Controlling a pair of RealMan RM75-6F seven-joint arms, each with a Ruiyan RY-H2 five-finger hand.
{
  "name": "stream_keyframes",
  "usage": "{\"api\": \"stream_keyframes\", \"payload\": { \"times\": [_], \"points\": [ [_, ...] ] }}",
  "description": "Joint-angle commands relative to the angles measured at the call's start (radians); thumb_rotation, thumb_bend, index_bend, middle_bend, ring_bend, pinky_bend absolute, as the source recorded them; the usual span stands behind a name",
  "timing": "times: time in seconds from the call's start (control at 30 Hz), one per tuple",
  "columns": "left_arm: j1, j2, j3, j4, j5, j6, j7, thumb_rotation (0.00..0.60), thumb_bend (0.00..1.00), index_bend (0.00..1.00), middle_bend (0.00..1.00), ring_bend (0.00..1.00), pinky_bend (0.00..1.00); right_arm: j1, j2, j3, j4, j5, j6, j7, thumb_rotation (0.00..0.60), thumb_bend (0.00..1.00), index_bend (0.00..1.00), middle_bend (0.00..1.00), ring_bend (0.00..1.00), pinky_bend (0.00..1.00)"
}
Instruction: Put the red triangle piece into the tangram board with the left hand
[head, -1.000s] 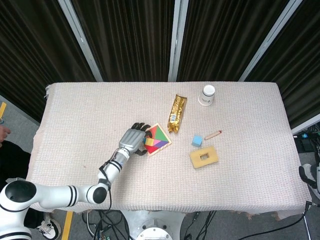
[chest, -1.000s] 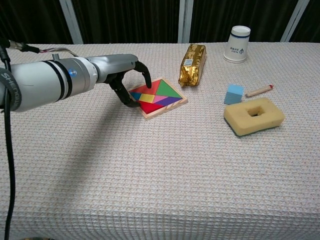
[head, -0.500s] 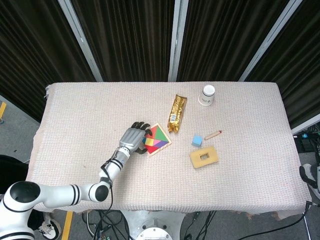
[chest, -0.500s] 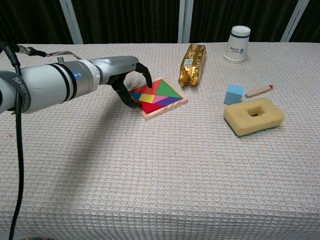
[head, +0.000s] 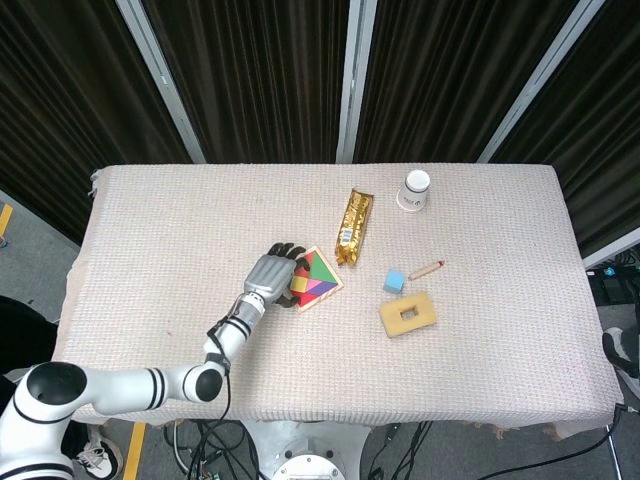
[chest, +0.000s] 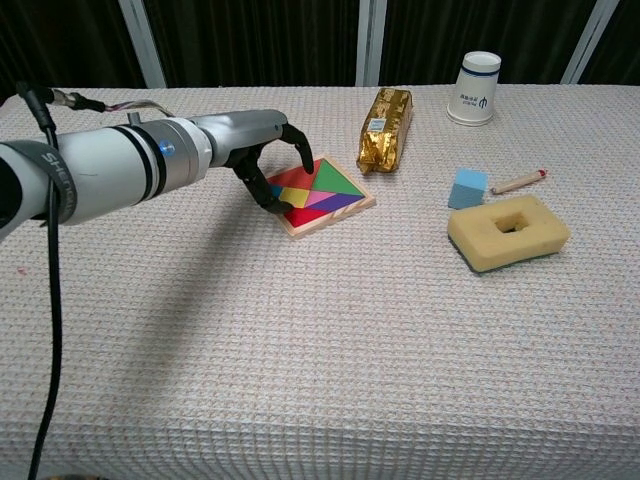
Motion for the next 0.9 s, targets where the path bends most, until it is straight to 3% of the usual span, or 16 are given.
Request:
{"api": "stream_keyframes", "payload": {
  "times": [0.03,0.2,0.3,0.4,0.53,0.63,0.9],
  "points": [
    [0.012,0.029,-0.003,-0.039,0.019,0.027,0.002,0.6,0.26,0.28,0.08,0.0,0.02,0.0,-0.001,0.0,0.0,-0.001,0.0,0.0,0.6,0.3,0.0,0.0,0.0,0.0],
    [0.084,0.126,0.032,-0.167,0.096,0.124,-0.009,0.6,0.25,0.28,0.08,0.0,0.02,0.002,-0.002,-0.003,-0.001,-0.006,0.0,-0.006,0.6,0.3,0.0,0.0,0.0,0.0],
    [0.175,0.21,0.085,-0.266,0.187,0.217,-0.055,0.6,0.24,0.27,0.08,0.0,0.02,0.003,-0.002,-0.002,-0.004,-0.007,0.0,-0.013,0.6,0.3,0.0,0.0,0.0,0.0],
    [0.296,0.278,0.166,-0.314,0.354,0.363,-0.136,0.6,0.24,0.23,0.08,0.0,0.03,0.004,0.001,0.0,-0.017,-0.012,0.009,-0.028,0.6,0.3,0.0,0.0,0.0,0.0],
    [0.407,0.326,0.274,-0.258,0.541,0.508,-0.154,0.6,0.23,0.21,0.08,0.0,0.03,0.004,-0.002,0.002,-0.031,-0.028,0.034,-0.045,0.6,0.3,0.0,0.0,0.0,0.0],
    [0.472,0.361,0.334,-0.223,0.607,0.562,-0.139,0.6,0.2,0.2,0.08,0.0,0.03,0.006,-0.007,-0.003,-0.032,-0.05,0.046,-0.05,0.6,0.3,0.0,0.0,0.0,0.0],
    [0.602,0.424,0.377,-0.188,0.666,0.645,-0.198,0.6,0.16,0.2,0.08,0.0,0.02,0.015,-0.021,-0.011,-0.052,-0.064,0.046,-0.101,0.6,0.3,0.0,0.0,0.0,0.0]
  ]
}}
